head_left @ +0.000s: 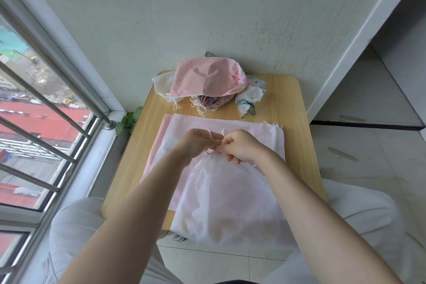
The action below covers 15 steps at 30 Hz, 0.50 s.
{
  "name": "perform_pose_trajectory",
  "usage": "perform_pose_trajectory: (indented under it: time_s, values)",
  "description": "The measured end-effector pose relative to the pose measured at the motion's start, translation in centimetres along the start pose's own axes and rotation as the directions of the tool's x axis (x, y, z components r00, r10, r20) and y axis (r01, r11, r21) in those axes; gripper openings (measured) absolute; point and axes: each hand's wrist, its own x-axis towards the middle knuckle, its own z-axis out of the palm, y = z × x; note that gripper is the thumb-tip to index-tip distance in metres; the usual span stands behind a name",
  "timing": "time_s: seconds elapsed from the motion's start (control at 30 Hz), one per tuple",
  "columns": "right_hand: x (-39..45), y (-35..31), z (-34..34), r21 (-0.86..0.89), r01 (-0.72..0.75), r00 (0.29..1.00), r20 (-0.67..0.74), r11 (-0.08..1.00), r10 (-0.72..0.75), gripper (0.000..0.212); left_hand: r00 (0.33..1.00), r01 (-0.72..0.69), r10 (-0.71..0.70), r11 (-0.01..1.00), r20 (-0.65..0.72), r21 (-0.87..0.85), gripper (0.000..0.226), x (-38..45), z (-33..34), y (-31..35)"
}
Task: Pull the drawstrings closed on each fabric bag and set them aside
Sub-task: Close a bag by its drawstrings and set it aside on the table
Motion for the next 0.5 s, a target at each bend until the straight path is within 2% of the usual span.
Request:
perform_pose_trajectory:
  time_s: [0.1,0.23,0.27,0.37,0.43,0.5]
  values:
    - [0.1,0.4,-0.1,-0.008,-0.005,1.000,-0.017,1.000,0.005,0.029,1.000,-0.015,0.017,0.987,-0.013,0.158,0.019,-0.2,-0.4,0.4]
    - [1.3,0.7,-0.7,0.070,0.036,0.967,-0.256,0.997,-0.017,0.019,0.998,-0.062,0.064,0.977,-0.005,0.206,0.018,-0.4,-0.6,0.9]
    - [1.7,0.6,-0.6,0.117,0.048,0.968,-0.251,0.992,-0.017,0.018,0.997,-0.081,0.082,0.972,0.002,0.220,0.018,-0.5,-0.8,0.9]
    - [2.3,0.6,0.2,0.332,0.037,0.997,-0.071,0.943,-0.014,0.018,0.990,-0.142,0.137,0.951,0.037,0.273,0.019,-0.7,-1.1,1.0]
    - [2.3,0.7,0.5,0.416,0.008,1.000,0.023,0.909,-0.019,0.014,0.987,-0.162,0.158,0.947,0.038,0.277,0.018,-0.8,-1.3,1.1]
    - [2.6,1.2,0.5,0.501,-0.052,0.994,0.109,0.864,-0.003,0.020,0.984,-0.177,0.177,0.943,0.024,0.282,0.017,-0.9,-1.4,1.1]
